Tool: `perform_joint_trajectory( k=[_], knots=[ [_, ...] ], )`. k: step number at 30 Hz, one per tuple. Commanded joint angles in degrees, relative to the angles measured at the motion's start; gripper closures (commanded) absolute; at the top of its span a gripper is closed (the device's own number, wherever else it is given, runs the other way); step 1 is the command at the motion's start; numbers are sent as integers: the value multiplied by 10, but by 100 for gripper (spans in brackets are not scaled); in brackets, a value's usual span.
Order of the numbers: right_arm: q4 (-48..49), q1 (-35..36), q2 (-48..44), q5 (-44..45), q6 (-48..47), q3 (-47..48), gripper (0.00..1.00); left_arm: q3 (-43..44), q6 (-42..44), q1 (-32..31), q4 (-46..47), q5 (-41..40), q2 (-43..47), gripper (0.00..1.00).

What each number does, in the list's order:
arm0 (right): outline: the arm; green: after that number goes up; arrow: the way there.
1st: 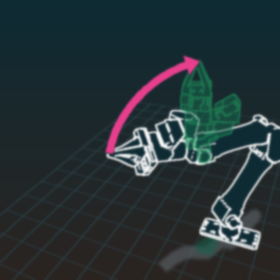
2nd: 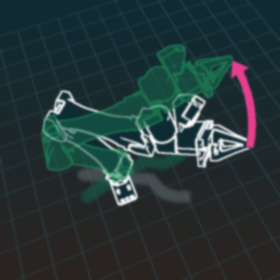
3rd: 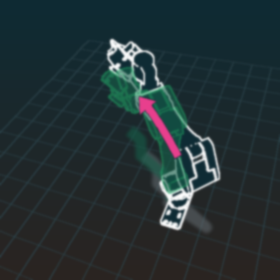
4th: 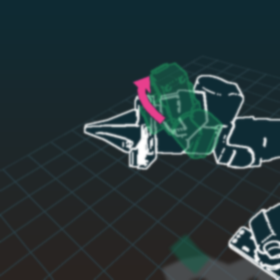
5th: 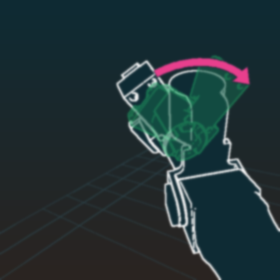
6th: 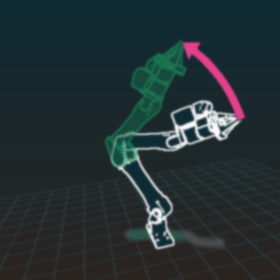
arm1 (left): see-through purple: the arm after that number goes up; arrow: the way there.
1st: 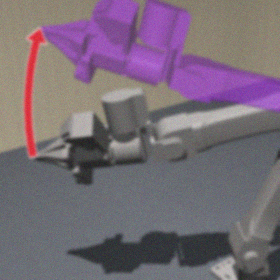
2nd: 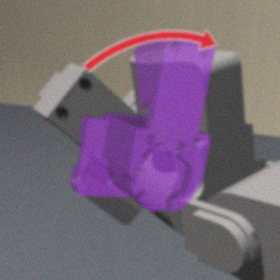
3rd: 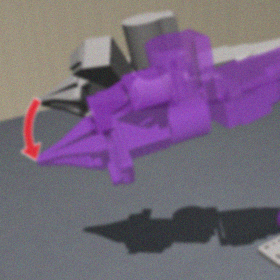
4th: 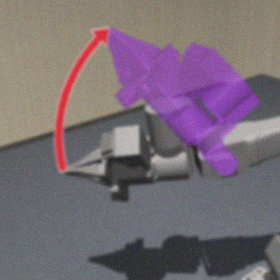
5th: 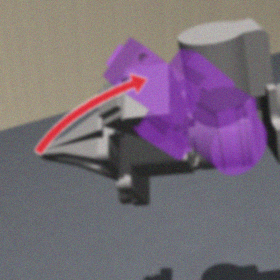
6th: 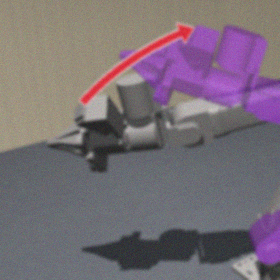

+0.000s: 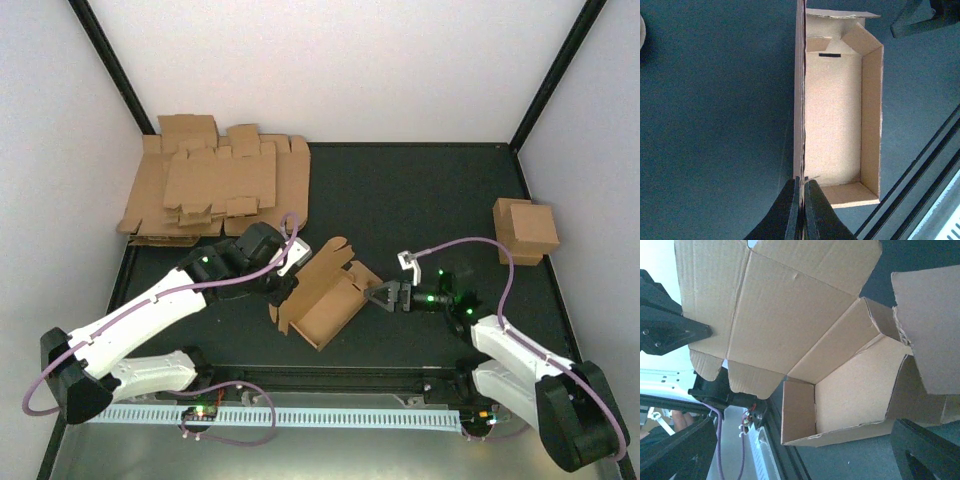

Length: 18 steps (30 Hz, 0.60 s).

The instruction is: Fold the paper box

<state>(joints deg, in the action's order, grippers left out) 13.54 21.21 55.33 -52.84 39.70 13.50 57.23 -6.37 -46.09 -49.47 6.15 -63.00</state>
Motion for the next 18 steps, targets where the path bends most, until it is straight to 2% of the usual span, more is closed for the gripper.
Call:
perform_joint_trajectory(
  k=[1,9,12,15,18],
  knots=[
    [-26,3,-22,25,-20,24,2,12,2,-1,9,16,0,98],
    [-102,-17,-56,89,-56,51,1,11,3,-1,8,32,2,99],
    [-143,-39,-54,146,-67,62,2,11,4,-1,5,39,2,98],
    [-152,-73,-20,166,-78,66,7,10,4,-1,4,44,5,98],
    [-117,-103,41,127,-63,67,14,10,5,-1,7,53,10,98]
  ],
)
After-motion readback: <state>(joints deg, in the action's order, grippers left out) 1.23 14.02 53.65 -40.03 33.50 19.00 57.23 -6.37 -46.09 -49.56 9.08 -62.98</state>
